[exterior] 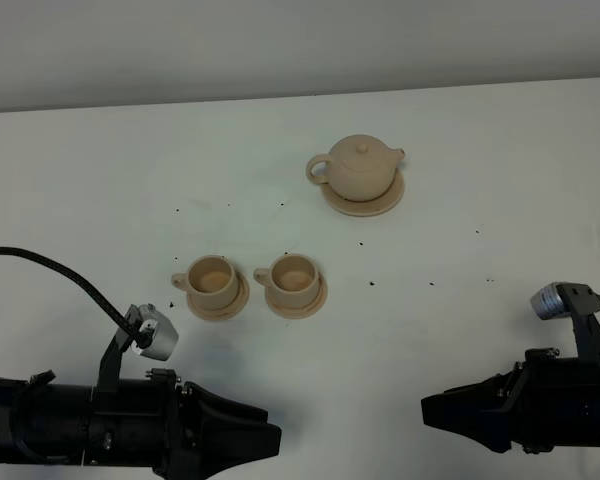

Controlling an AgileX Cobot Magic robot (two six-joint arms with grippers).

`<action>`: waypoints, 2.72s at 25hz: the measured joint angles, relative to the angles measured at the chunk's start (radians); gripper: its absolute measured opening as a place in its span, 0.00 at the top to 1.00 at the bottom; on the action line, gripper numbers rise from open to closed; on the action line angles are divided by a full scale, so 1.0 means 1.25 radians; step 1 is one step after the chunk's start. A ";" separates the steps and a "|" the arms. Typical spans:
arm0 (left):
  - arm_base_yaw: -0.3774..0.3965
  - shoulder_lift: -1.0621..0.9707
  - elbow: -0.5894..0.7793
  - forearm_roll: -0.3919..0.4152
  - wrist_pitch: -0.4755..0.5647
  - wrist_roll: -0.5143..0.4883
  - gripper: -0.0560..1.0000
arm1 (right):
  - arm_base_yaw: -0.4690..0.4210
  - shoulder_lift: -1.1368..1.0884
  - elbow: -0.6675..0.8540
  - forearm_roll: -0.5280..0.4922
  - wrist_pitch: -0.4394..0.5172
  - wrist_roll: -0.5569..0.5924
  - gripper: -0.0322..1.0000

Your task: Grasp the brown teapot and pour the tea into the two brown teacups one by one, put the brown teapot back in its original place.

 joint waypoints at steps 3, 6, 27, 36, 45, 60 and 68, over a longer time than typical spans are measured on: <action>0.000 0.000 0.000 -0.021 0.001 0.000 0.52 | 0.000 0.000 0.000 0.000 -0.004 -0.008 0.54; 0.000 -0.002 0.000 -0.040 0.001 0.000 0.52 | 0.000 0.000 -0.010 -0.007 -0.033 -0.008 0.54; 0.000 -0.568 -0.141 0.417 -0.296 -0.572 0.52 | 0.000 0.003 -0.168 -0.232 -0.065 0.182 0.54; 0.000 -0.754 -0.141 1.043 -0.256 -1.258 0.53 | 0.000 0.004 -0.214 -0.297 -0.081 0.250 0.55; 0.000 -0.892 -0.141 1.290 -0.176 -1.519 0.55 | 0.000 0.004 -0.222 -0.302 -0.084 0.252 0.56; 0.000 -0.996 -0.192 1.330 0.048 -1.523 0.55 | 0.000 0.004 -0.222 -0.307 -0.084 0.253 0.56; 0.000 -0.996 -0.185 1.329 0.065 -1.523 0.55 | 0.000 0.004 -0.222 -0.307 -0.084 0.253 0.56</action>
